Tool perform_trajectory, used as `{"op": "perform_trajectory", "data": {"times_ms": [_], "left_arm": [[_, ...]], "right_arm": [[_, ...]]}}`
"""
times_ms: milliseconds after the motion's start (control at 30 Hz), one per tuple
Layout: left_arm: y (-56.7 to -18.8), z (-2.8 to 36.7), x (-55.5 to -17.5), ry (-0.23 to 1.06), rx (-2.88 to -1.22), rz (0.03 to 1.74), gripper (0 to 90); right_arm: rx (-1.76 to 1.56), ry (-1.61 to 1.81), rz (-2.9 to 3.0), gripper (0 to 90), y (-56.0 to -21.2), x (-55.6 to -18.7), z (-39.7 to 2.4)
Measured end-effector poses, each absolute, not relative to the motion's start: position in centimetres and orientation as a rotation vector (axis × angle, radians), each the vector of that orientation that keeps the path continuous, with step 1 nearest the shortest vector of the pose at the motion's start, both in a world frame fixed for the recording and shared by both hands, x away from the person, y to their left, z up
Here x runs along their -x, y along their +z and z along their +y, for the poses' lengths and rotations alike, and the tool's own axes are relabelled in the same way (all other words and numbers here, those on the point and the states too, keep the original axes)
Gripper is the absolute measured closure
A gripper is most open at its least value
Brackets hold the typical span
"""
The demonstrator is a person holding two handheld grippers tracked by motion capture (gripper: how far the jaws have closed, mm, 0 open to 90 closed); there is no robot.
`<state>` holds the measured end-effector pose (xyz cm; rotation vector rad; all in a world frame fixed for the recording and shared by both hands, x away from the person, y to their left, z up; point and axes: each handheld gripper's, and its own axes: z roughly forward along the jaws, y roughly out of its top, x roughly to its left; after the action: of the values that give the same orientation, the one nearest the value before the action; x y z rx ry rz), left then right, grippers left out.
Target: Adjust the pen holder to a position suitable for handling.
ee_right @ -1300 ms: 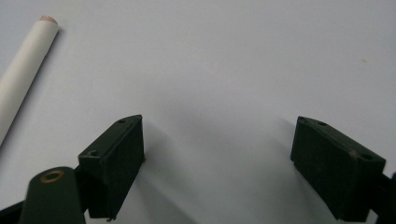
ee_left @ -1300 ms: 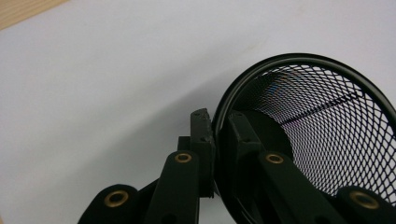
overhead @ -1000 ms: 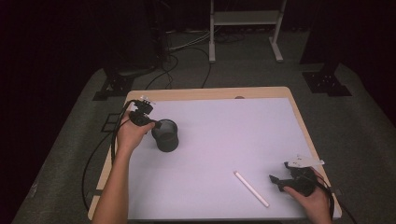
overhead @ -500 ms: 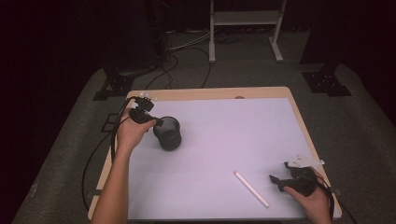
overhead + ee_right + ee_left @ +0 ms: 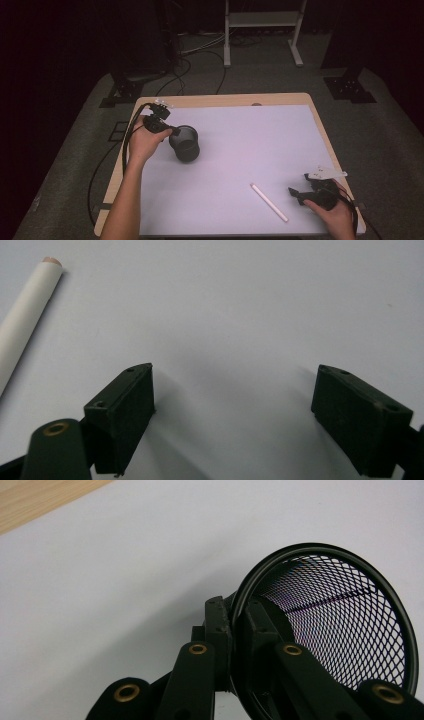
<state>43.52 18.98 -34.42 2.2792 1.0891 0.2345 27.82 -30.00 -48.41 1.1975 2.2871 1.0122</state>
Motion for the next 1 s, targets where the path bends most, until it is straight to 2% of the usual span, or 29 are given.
{"op": "perform_trajectory", "data": {"times_ms": [1000], "left_arm": [[-34.5, 12.3, -42.0, 0.145, -2.353, 0.902, 83.1]], "right_arm": [[-1.198, 1.013, 2.286, 16.2, -48.4, -27.8, -30.0]]}}
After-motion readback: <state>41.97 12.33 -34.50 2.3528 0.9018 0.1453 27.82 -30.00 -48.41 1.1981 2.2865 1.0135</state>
